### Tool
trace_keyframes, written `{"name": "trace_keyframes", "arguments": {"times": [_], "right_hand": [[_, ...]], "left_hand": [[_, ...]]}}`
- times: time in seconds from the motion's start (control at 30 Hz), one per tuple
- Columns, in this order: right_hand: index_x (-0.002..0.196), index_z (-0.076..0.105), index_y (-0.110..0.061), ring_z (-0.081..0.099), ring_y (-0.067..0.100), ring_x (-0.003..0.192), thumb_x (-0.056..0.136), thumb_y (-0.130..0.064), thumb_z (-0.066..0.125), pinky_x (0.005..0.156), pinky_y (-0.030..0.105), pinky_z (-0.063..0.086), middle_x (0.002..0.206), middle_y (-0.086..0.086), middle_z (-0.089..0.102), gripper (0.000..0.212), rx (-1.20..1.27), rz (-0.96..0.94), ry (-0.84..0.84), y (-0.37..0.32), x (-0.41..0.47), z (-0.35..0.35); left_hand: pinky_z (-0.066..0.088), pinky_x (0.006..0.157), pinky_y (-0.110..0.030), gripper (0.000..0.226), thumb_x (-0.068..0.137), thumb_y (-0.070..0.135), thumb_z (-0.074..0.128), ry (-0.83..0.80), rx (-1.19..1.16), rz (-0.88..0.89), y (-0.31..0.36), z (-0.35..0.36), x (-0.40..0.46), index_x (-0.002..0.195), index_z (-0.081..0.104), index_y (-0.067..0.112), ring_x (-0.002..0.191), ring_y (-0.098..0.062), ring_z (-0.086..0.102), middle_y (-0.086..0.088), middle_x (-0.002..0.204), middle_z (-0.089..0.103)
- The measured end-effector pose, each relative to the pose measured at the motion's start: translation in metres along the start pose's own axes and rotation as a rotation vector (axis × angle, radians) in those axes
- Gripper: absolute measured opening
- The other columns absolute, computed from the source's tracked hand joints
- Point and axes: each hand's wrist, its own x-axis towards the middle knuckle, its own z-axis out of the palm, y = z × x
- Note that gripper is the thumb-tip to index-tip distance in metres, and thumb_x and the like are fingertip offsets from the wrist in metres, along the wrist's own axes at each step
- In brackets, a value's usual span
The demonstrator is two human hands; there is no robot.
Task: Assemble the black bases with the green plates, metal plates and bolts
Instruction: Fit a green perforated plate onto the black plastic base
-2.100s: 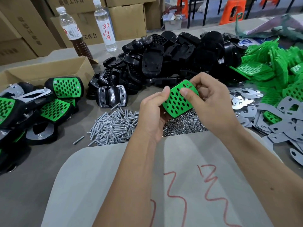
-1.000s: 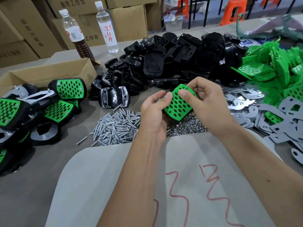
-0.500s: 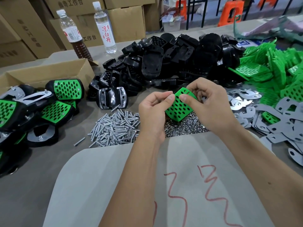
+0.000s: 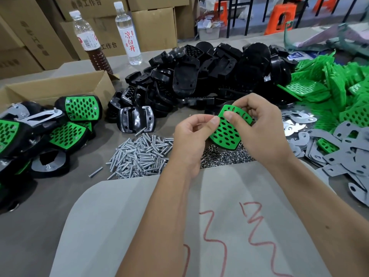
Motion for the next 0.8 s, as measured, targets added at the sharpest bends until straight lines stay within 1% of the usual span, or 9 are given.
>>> {"name": "trace_keyframes", "arguments": {"times": [0.07, 0.1, 0.17, 0.2, 0.27, 0.4, 0.6, 0.67, 0.8], "right_hand": [[0.095, 0.070, -0.009, 0.062, 0.022, 0.079, 0.092, -0.014, 0.078, 0.073, 0.037, 0.053, 0.088, 0.000, 0.067, 0.010, -0.026, -0.028, 0.014, 0.001, 0.001, -0.001], [0.095, 0.070, -0.010, 0.061, 0.019, 0.079, 0.092, -0.014, 0.079, 0.072, 0.032, 0.051, 0.088, -0.002, 0.066, 0.010, -0.031, -0.036, 0.020, 0.001, 0.001, -0.001], [0.095, 0.069, -0.011, 0.059, 0.013, 0.078, 0.092, -0.014, 0.078, 0.072, 0.023, 0.048, 0.088, -0.004, 0.065, 0.010, -0.016, -0.026, 0.017, 0.003, 0.000, 0.000], [0.095, 0.069, -0.012, 0.058, 0.010, 0.078, 0.092, -0.013, 0.078, 0.072, 0.021, 0.047, 0.088, -0.006, 0.065, 0.009, 0.006, -0.010, 0.003, 0.003, 0.001, 0.000], [0.096, 0.070, -0.012, 0.057, 0.002, 0.076, 0.093, -0.012, 0.077, 0.072, 0.017, 0.046, 0.087, -0.010, 0.065, 0.008, 0.071, 0.016, -0.040, 0.004, 0.002, -0.002], [0.095, 0.071, -0.012, 0.058, -0.001, 0.078, 0.094, -0.012, 0.076, 0.072, 0.016, 0.048, 0.086, -0.010, 0.067, 0.005, 0.136, 0.009, -0.100, 0.003, 0.003, -0.005], [0.094, 0.069, -0.015, 0.058, 0.002, 0.079, 0.093, -0.013, 0.076, 0.073, 0.017, 0.047, 0.087, -0.006, 0.067, 0.008, 0.085, -0.019, -0.121, 0.001, 0.000, -0.002], [0.093, 0.068, -0.014, 0.057, 0.003, 0.079, 0.093, -0.013, 0.077, 0.073, 0.014, 0.043, 0.087, -0.005, 0.066, 0.008, 0.031, -0.057, -0.107, 0.000, 0.000, -0.001], [0.094, 0.067, -0.010, 0.057, 0.008, 0.081, 0.094, -0.014, 0.075, 0.074, 0.018, 0.044, 0.088, 0.000, 0.063, 0.009, -0.009, -0.127, -0.093, -0.004, 0.001, 0.002]], "left_hand": [[0.058, 0.093, -0.063, 0.015, 0.100, 0.018, 0.069, 0.016, 0.045, 0.010, 0.000, 0.003, 0.001, 0.096, 0.074, 0.004, 0.097, -0.037, 0.072, -0.029, 0.105, 0.073], [0.061, 0.088, -0.059, 0.020, 0.101, 0.022, 0.068, 0.035, 0.042, 0.002, 0.001, 0.003, 0.002, 0.090, 0.074, 0.007, 0.091, -0.033, 0.073, -0.024, 0.096, 0.075], [0.064, 0.069, -0.044, 0.031, 0.105, 0.026, 0.061, 0.024, -0.017, -0.053, 0.002, 0.000, 0.005, 0.085, 0.074, 0.006, 0.077, -0.025, 0.075, -0.013, 0.083, 0.075], [0.063, 0.064, -0.038, 0.030, 0.106, 0.021, 0.059, 0.000, -0.030, -0.073, 0.004, -0.003, 0.005, 0.087, 0.074, 0.004, 0.076, -0.023, 0.076, -0.012, 0.083, 0.076], [0.063, 0.067, -0.033, 0.026, 0.106, 0.013, 0.058, -0.048, -0.012, -0.102, 0.005, -0.008, 0.006, 0.089, 0.075, 0.001, 0.080, -0.023, 0.077, -0.014, 0.089, 0.078], [0.064, 0.083, -0.041, 0.027, 0.106, 0.016, 0.058, -0.074, 0.016, -0.129, 0.003, -0.009, 0.007, 0.091, 0.075, 0.002, 0.091, -0.026, 0.077, -0.013, 0.093, 0.079], [0.062, 0.070, -0.030, 0.028, 0.106, 0.017, 0.059, -0.064, 0.039, -0.140, 0.002, -0.008, 0.007, 0.088, 0.074, 0.002, 0.086, -0.021, 0.076, -0.008, 0.091, 0.079], [0.063, 0.070, -0.034, 0.029, 0.106, 0.018, 0.058, -0.079, 0.034, -0.151, 0.005, -0.008, 0.006, 0.090, 0.074, 0.001, 0.083, -0.021, 0.076, -0.011, 0.090, 0.078], [0.063, 0.085, -0.046, 0.031, 0.106, 0.018, 0.056, -0.088, -0.069, -0.182, 0.010, -0.009, 0.003, 0.104, 0.072, -0.009, 0.091, -0.032, 0.073, -0.023, 0.103, 0.075]]}}
